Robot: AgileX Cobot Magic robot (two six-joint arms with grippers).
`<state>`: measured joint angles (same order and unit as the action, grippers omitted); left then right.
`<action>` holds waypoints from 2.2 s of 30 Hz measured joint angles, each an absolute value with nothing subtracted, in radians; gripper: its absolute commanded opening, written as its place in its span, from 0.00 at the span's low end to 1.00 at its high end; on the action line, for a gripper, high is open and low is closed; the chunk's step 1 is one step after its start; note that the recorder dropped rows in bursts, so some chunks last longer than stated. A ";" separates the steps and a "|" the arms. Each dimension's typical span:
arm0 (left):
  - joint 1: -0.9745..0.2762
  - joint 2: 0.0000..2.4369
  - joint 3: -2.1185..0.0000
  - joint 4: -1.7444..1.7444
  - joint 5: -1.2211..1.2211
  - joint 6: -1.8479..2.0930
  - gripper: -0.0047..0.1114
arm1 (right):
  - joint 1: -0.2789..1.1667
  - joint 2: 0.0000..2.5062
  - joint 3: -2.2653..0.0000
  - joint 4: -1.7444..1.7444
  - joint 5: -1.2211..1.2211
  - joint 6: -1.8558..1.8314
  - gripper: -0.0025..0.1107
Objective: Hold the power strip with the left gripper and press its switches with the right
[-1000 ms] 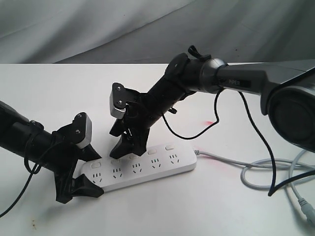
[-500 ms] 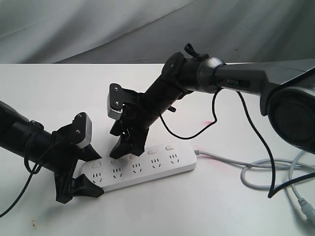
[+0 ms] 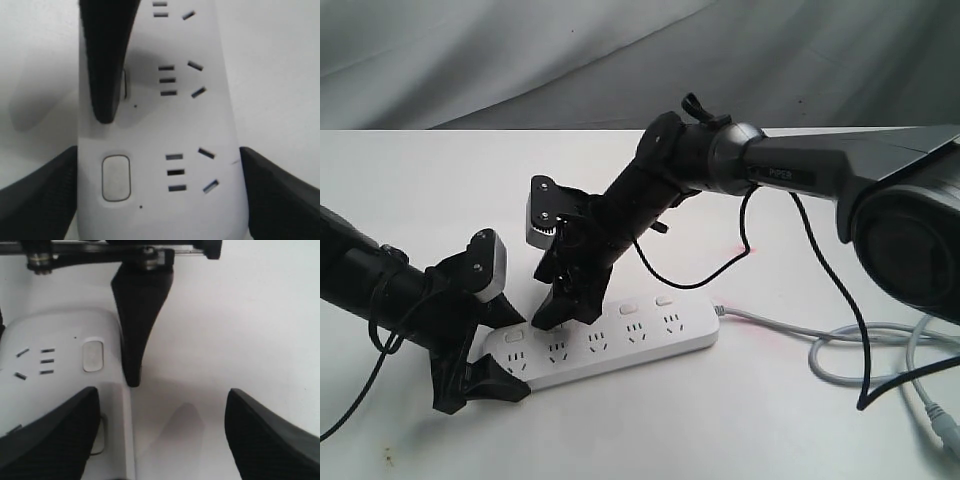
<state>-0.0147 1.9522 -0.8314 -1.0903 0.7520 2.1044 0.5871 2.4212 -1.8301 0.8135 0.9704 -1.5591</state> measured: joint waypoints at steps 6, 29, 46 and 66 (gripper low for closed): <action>-0.015 1.952 -0.831 -1.090 0.752 2.104 0.04 | 0.489 2.321 -1.812 0.840 1.060 -1.625 0.59; -0.015 1.952 -0.831 -1.090 0.752 2.104 0.04 | 0.476 2.306 -1.656 0.927 0.950 -1.764 0.59; -0.015 1.952 -0.831 -1.090 0.752 2.104 0.04 | 0.476 2.329 -1.656 0.908 0.935 -1.735 0.59; -0.015 1.952 -0.831 -1.090 0.752 2.104 0.04 | 0.476 2.331 -1.644 0.872 0.924 -1.684 0.59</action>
